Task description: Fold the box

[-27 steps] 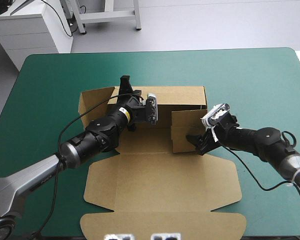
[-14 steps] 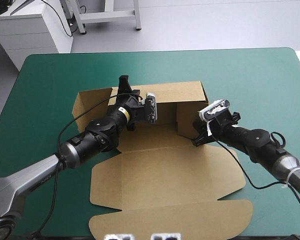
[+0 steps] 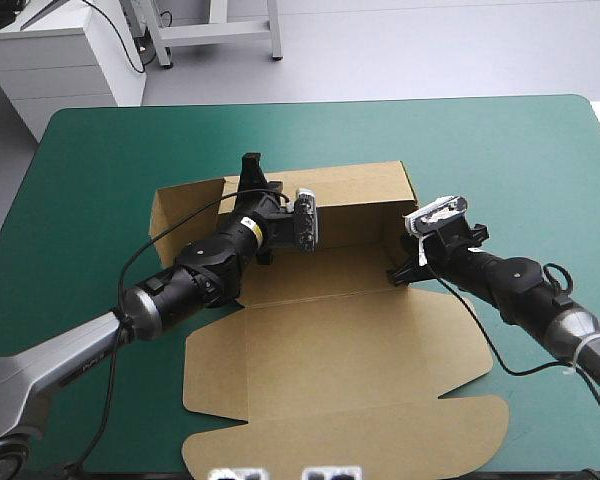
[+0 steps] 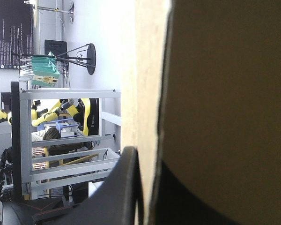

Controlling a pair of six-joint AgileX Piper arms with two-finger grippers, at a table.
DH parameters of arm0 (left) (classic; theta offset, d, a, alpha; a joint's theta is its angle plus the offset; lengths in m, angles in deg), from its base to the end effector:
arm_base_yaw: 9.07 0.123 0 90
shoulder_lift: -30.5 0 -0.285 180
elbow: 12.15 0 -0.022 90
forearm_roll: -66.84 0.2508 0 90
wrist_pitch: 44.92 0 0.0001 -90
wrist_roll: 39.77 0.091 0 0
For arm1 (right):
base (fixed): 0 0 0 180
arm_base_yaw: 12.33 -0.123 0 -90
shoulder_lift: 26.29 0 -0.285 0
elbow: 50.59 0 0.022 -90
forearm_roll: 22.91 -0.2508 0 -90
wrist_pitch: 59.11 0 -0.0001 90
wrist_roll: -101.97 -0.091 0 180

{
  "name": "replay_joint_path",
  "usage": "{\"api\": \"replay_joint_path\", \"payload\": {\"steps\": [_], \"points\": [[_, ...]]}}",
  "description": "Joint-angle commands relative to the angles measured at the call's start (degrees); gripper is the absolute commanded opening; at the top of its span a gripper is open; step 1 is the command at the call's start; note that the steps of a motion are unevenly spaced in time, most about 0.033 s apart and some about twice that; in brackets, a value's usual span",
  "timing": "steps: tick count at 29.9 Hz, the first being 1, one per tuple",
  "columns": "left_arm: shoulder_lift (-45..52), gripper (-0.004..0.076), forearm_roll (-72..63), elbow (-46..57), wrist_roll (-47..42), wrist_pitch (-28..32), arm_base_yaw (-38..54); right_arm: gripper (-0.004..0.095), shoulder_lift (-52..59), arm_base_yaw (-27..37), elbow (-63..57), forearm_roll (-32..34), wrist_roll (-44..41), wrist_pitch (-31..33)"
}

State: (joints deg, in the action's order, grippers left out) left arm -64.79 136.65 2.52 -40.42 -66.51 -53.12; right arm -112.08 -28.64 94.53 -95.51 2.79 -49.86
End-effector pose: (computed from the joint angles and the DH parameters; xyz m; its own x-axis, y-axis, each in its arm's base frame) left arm 0.2699 -0.2173 0.3021 0.2741 0.9435 -0.1860 0.4734 0.0360 0.8801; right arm 0.2658 0.0924 0.2486 -0.4647 -0.2870 -0.8377 -0.4736 0.8799 -0.0387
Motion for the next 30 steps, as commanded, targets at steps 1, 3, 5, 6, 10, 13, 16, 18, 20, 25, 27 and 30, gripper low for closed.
{"api": "replay_joint_path", "payload": {"steps": [1,3,5,6,10,13,16,18,20,25,27,30], "points": [[1.7,0.0068,-2.1,-1.0,-1.1,3.2,-1.2,-0.0018,1.5,0.1,1.8,-0.6,-0.5,1.7],[1.7,0.0183,-2.5,-1.0,-1.1,2.0,-2.0,-0.0018,1.5,0.1,1.8,-0.6,-2.6,0.9],[1.8,0.0321,-2.5,-1.0,-1.1,1.0,-3.0,-0.0018,1.5,0.1,1.8,-0.6,-2.8,0.9],[1.9,0.0405,-2.5,-1.0,-1.1,0.6,-3.6,-0.0018,1.5,0.1,1.8,-0.6,-2.8,0.9],[3.0,0.0621,-2.5,-1.0,-1.3,-1.6,-6.8,-0.0018,1.5,0.1,1.8,-0.6,-2.8,0.9],[4.0,0.0624,-2.7,-1.0,-1.3,-4.7,-10.4,-0.0018,1.5,0.1,1.8,-0.6,-3.1,0.9],[5.0,0.0623,-3.1,-1.0,-1.3,-9.6,-14.7,-0.0018,1.5,0.1,1.8,-0.6,-3.8,0.9],[5.8,0.0623,-3.1,-1.0,-1.3,-12.3,-17.4,-0.0018,1.5,0.1,1.8,-0.6,-3.8,0.9],[6.9,0.0623,-3.1,-1.0,-1.2,-14.5,-20.4,-0.0018,1.5,0.1,1.8,-0.6,-3.9,0.9],[10.0,0.0623,-2.6,-1.0,-1.2,-17.0,-28.6,-0.0018,1.5,0.1,1.8,-0.6,-4.9,0.7],[10.9,0.0605,-1.8,-1.0,-1.1,-17.7,-31.3,-0.0018,1.5,0.1,1.8,-0.6,-4.9,0.7],[12.2,0.0460,-0.8,-1.1,-0.3,-19.8,-34.6,-0.0018,1.5,0.1,1.8,-0.6,-4.9,0.7]]}}
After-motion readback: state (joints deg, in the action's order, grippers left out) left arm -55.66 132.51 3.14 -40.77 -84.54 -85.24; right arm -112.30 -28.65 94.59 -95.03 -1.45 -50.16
